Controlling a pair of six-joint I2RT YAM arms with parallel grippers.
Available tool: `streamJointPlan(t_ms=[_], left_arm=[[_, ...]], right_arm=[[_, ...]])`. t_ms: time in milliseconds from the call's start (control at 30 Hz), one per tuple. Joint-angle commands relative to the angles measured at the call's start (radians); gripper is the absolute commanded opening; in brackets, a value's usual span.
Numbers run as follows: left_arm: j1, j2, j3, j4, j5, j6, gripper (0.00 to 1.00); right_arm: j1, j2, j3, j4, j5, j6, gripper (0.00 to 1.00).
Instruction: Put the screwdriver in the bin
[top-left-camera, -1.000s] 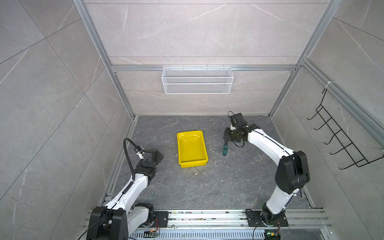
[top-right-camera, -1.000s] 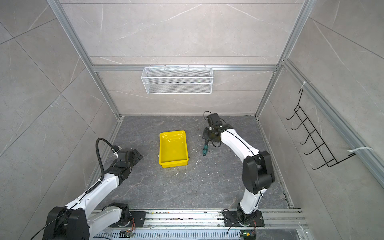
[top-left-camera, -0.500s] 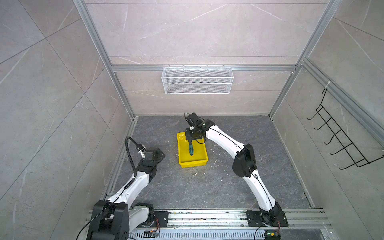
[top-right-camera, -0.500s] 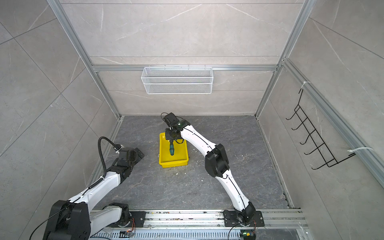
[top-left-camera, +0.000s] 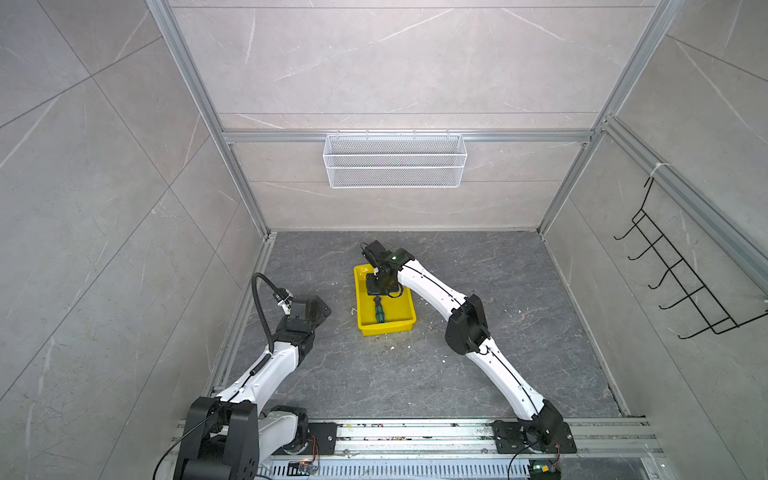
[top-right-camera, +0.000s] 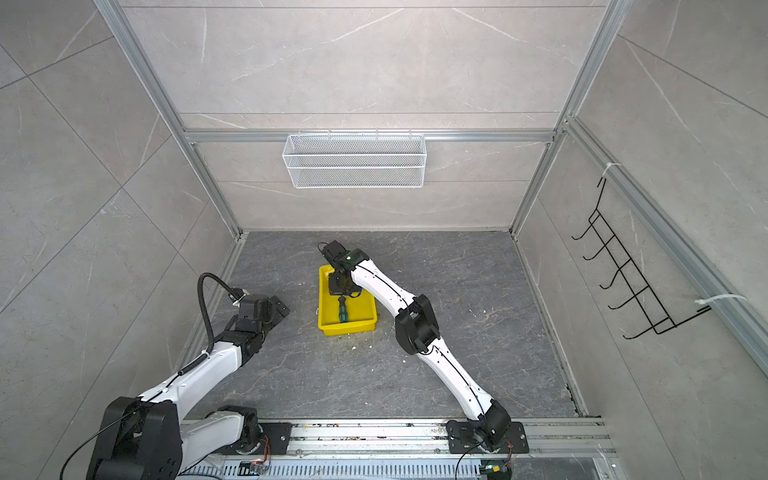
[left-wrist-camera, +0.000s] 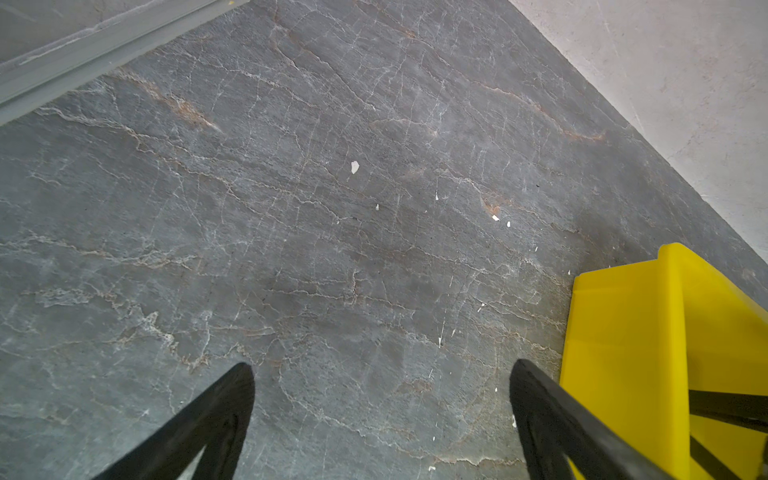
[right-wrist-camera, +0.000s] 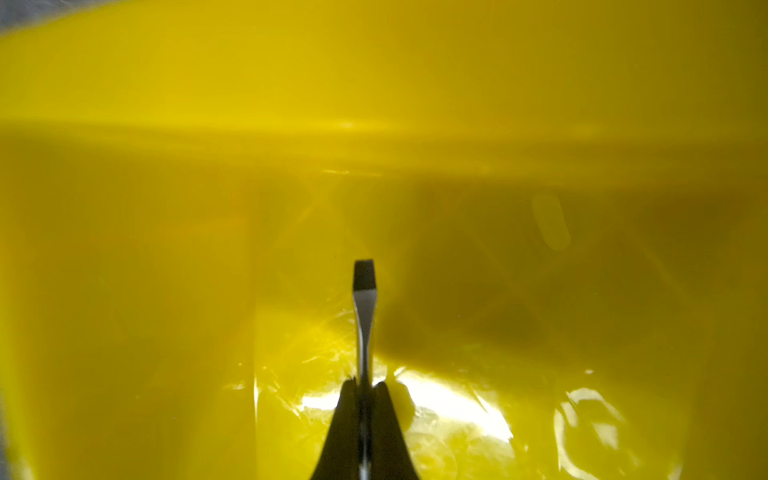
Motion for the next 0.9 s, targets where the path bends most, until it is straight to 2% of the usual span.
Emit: streamJointPlan(t_ms=[0,33,67,100,200,333,400,467,567,700,767,867], left_arm=[[0.002,0.001,0.037,0.017,0.002,0.012,0.97],[0.002,-0.001,0.037,0.015,0.004,0.01,0.98],[0.003,0.001,0.037,0.017,0.008,0.008,0.98],[0.002,0.004,0.036,0.021,0.007,0.003,1.0],[0.003,0.015,0.04,0.011,-0.017,-0.036,1.0],[0.003,0.003,0.069,-0.044,-0.018,-0.062,1.0],[0.002,-0.009,0.058,-0.028,-0.016,-0.062,1.0],[0.002,-0.02,0.041,0.004,-0.006,-0.067,1.0],[0.001,-0.026,0.016,0.048,0.015,-0.068,1.0],[0.002,-0.015,0.008,0.066,0.016,-0.072,1.0],[0.001,-0.01,0.015,0.06,0.027,-0.069,1.0],[0.001,-0.01,0.028,0.04,0.028,-0.066,1.0]], right_arm=[[0.0,-0.045,0.027,-0.031,-0.013,0.003,0.31],[-0.003,-0.05,0.039,-0.043,-0.019,-0.004,0.46],[-0.006,-0.056,0.051,-0.057,-0.033,-0.018,0.57],[-0.012,-0.068,0.062,-0.07,-0.047,-0.028,0.64],[-0.035,-0.127,0.101,-0.121,-0.069,-0.059,0.7],[-0.06,-0.289,0.105,-0.205,-0.015,-0.121,0.75],[-0.064,-0.39,0.061,-0.231,0.068,-0.149,0.75],[-0.065,-0.525,-0.064,-0.206,0.198,-0.176,0.76],[-0.084,-0.813,-0.531,0.065,0.343,-0.242,0.76],[-0.205,-1.222,-1.198,0.558,0.404,-0.27,0.76],[-0.254,-1.374,-1.447,0.755,0.465,-0.308,0.76],[-0.269,-1.525,-1.743,1.018,0.546,-0.475,0.84]])
